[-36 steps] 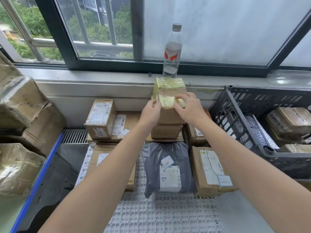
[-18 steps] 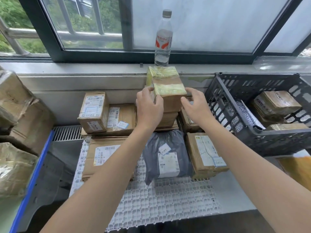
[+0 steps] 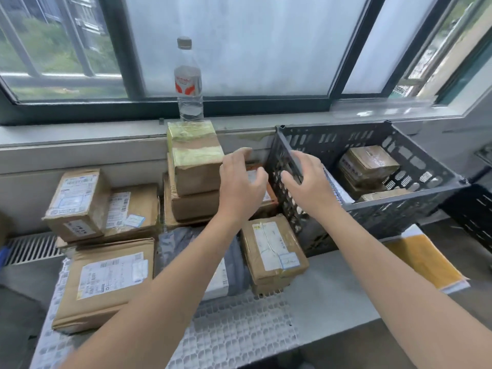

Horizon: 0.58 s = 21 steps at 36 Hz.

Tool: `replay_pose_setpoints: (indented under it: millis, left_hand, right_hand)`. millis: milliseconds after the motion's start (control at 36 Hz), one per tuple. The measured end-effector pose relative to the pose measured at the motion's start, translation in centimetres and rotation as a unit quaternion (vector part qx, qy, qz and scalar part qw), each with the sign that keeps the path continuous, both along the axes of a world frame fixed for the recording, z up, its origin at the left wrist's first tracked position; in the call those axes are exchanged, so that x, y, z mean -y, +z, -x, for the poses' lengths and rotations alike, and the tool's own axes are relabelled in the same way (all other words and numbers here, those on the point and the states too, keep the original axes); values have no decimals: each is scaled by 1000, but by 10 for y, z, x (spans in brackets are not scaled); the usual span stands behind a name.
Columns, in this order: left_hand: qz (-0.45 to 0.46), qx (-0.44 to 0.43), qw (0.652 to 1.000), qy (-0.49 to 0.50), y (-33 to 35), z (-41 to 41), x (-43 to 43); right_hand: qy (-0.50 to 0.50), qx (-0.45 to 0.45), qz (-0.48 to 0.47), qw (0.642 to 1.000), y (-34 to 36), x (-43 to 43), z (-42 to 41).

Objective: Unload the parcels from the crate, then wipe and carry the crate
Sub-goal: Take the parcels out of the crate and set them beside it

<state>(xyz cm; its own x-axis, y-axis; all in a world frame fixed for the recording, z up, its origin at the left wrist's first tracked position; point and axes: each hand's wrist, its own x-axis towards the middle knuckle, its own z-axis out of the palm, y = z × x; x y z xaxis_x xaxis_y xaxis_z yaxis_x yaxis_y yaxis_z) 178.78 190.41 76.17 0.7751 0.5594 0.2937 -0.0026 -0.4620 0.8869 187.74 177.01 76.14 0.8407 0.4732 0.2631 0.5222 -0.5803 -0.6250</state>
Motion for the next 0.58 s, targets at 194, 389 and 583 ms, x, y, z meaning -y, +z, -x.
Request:
replay_pose_setpoints:
  millis: [194,389,583]
  left_hand:
    - [-4,-7,1000,-8,12,-69,81]
    - [21,-57,998,0,16,-135,159]
    - [62,-122,991,4,7,-176,200]
  right_hand:
    - [1,-5,-10,1000,-3,82,-68]
    - [7,-23,25,999,-7,158,-143]
    - [19,-59,84,994,-13,196,-197]
